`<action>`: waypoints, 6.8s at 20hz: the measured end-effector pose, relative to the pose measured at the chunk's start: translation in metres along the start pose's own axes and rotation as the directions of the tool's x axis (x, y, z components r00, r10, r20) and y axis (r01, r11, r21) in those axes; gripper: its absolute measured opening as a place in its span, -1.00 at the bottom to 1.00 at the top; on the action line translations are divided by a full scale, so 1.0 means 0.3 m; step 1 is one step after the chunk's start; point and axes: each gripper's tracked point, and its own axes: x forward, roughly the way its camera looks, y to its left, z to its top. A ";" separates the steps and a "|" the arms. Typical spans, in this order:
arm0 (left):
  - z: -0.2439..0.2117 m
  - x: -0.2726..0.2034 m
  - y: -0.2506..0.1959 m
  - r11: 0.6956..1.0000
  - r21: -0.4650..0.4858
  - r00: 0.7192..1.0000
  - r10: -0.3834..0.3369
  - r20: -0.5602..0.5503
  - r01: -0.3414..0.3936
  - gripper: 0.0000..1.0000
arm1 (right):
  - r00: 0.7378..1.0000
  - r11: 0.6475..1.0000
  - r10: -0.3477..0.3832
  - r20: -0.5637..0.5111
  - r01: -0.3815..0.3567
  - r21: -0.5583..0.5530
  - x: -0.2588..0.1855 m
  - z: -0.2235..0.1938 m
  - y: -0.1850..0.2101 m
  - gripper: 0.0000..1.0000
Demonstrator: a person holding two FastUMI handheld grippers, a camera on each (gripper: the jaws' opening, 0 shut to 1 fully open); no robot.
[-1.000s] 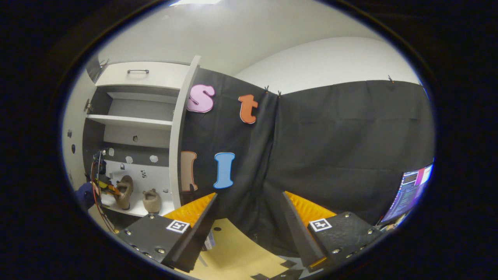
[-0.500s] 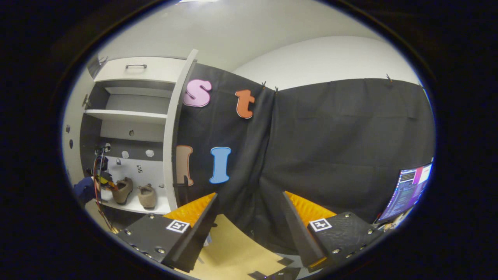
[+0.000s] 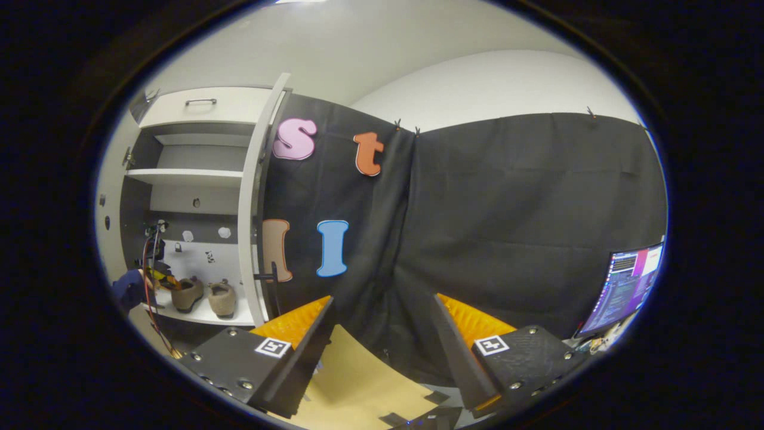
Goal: Grab one shoe with the right hand and put it into the shoe cabinet, grab the other shoe with the left hand and put it into the shoe cabinet; then close the right door with the right hand and the left door with the left hand.
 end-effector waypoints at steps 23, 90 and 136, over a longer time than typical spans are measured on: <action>0.106 -0.997 -0.293 0.972 0.175 0.878 -0.216 0.427 0.154 0.94 | 0.944 0.946 0.323 -0.064 -0.324 -0.001 0.226 -0.092 0.308 0.92; 0.126 -1.399 0.200 0.991 -0.042 0.795 0.125 0.593 -0.125 0.89 | 0.619 0.624 0.781 -0.082 -0.778 0.071 0.103 -0.100 1.114 0.86; 0.164 -0.668 -0.373 0.980 0.192 0.848 -0.147 0.510 0.054 0.92 | 0.910 0.917 0.389 -0.145 -0.367 0.155 0.051 -0.276 0.312 1.00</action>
